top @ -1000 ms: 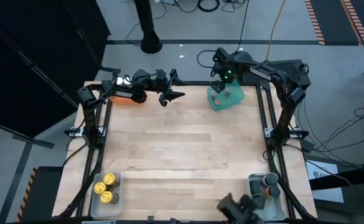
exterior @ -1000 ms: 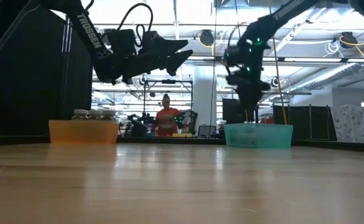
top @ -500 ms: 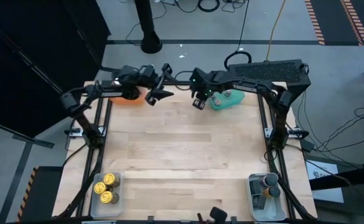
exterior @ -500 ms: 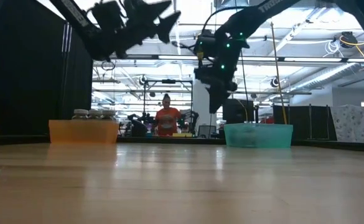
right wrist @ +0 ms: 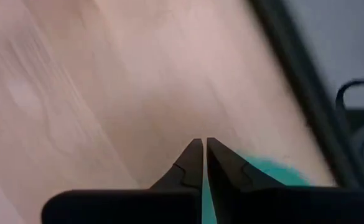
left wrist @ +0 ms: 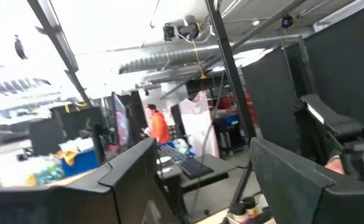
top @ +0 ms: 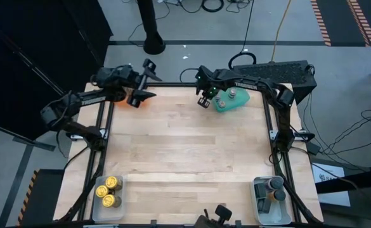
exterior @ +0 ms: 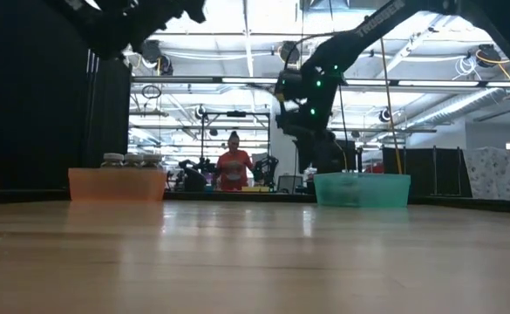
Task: Sort spices by type
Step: Adjust the blue bin
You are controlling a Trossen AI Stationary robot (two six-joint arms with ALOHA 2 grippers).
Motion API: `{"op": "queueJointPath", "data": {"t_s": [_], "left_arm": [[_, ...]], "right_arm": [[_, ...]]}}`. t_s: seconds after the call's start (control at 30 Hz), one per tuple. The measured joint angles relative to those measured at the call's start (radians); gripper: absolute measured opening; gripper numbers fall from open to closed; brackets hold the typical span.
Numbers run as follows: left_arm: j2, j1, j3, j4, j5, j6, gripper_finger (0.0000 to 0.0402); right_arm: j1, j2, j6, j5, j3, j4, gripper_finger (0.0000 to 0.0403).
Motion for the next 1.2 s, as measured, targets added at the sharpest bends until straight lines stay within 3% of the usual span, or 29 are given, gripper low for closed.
{"op": "queueJointPath", "data": {"t_s": [0.27, 0.8, 1.2], "left_arm": [[-0.085, 0.064, -0.048, -0.011, -0.001, -0.001, 0.0265], [-0.089, 0.075, -0.070, -0.025, -0.009, 0.000, 0.0265], [-0.089, 0.075, -0.070, -0.054, -0.009, 0.007, 0.0265]], "right_arm": [[0.000, 0.032, 0.007, 0.124, -0.002, -0.049, 0.0001], [-0.088, 0.040, 0.007, 0.176, -0.001, -0.079, 0.0000], [-0.111, 0.040, -0.036, 0.180, -0.001, -0.210, 0.0000]]}}
